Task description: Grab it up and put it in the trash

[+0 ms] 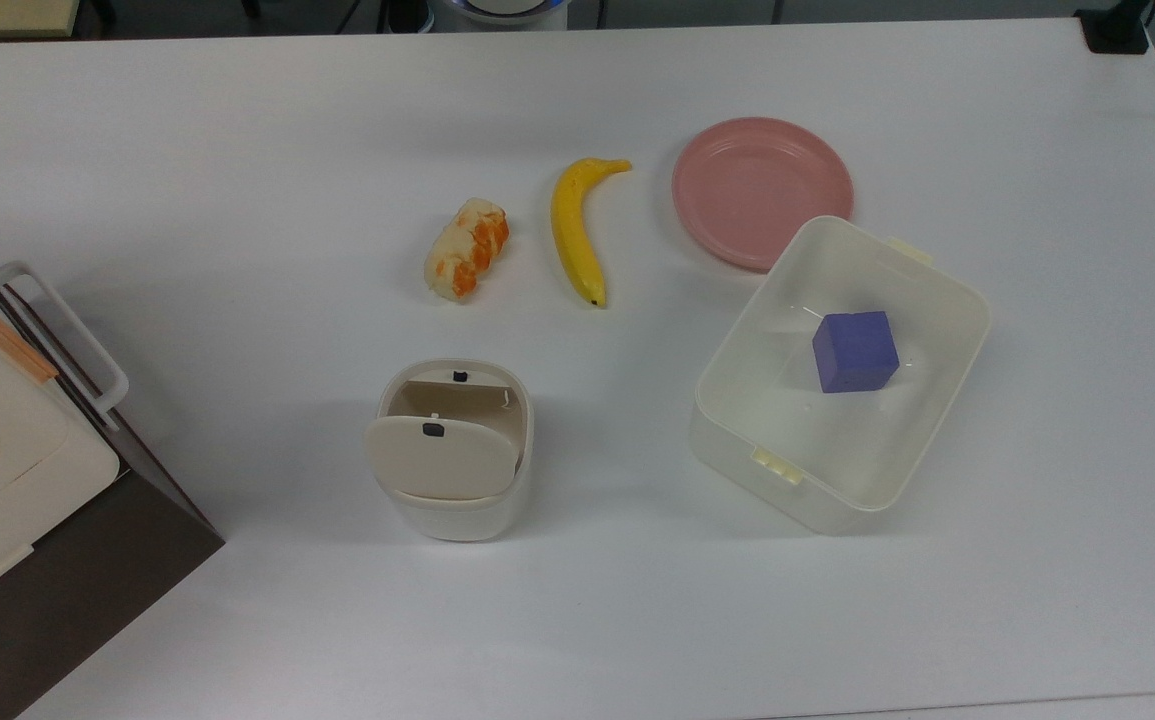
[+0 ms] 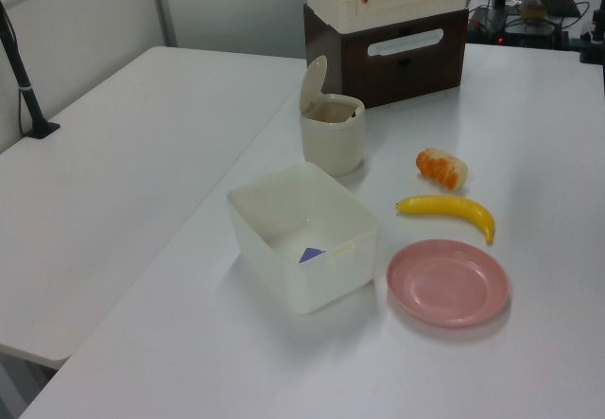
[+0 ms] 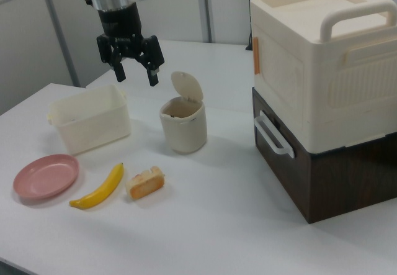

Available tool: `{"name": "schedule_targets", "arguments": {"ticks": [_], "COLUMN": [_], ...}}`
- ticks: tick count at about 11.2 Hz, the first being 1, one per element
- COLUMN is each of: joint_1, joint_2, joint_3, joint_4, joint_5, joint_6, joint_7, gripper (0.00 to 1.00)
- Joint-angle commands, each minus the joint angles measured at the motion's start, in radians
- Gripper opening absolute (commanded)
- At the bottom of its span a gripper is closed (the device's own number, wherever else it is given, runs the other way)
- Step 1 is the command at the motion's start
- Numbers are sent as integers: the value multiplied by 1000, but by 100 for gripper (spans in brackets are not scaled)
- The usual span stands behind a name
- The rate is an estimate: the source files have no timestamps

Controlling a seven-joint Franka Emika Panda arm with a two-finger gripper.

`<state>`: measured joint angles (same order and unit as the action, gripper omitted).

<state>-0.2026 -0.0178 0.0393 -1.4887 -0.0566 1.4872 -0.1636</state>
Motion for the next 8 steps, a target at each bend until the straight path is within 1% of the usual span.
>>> {"name": "schedule_targets", "arguments": {"ticks": [1, 2, 3, 4, 6, 8], "joint_1": [8, 9, 11, 11, 12, 11], "joint_2": [-31, -31, -30, -30, -33, -28], "joint_3": [-13, -13, -13, -15, -16, -15], "joint_4": [-33, -36, -39, -47, -76, -79], "joint_5": [26, 26, 26, 30, 41, 43], "joint_6": [-18, -21, -18, -10, 31, 50], "joint_7": [-144, -160, -143, -86, -45, 16], "gripper": [100, 100, 100, 100, 100, 100]}}
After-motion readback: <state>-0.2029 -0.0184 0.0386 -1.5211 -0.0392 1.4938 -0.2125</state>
